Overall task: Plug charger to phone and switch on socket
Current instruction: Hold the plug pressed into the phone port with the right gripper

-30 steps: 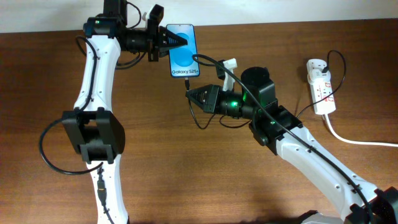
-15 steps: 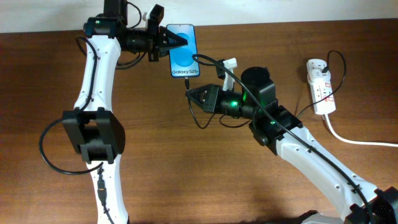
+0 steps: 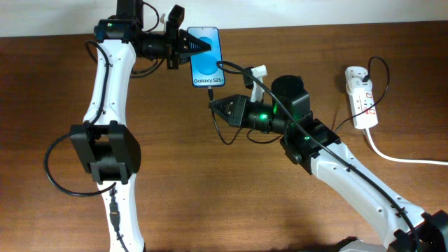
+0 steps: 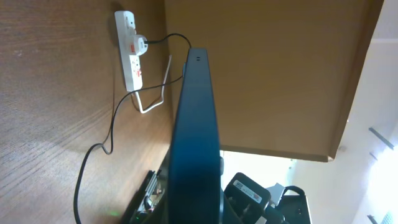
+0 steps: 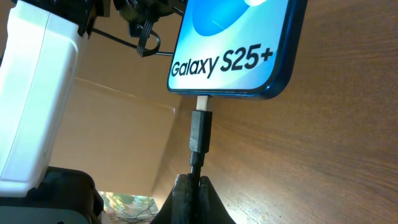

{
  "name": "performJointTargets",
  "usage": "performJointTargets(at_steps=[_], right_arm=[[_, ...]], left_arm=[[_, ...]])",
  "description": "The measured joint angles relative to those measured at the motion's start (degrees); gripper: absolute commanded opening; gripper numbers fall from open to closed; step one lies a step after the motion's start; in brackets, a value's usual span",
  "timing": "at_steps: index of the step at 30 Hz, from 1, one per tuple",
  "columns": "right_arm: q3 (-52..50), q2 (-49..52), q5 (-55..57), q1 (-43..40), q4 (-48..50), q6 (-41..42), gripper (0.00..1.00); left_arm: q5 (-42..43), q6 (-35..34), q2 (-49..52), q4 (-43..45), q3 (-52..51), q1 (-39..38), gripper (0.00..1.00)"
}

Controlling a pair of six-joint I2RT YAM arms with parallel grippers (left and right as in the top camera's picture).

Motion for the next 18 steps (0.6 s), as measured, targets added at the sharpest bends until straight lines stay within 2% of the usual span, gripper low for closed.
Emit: performJointTargets(at_steps=[18], right_arm=[[0.00,0.00,0.00,0.00,-0.50,0.02,0.04]], left_arm=[[0.37,0.00,0.00,-0.02,0.00,0.00,0.00]])
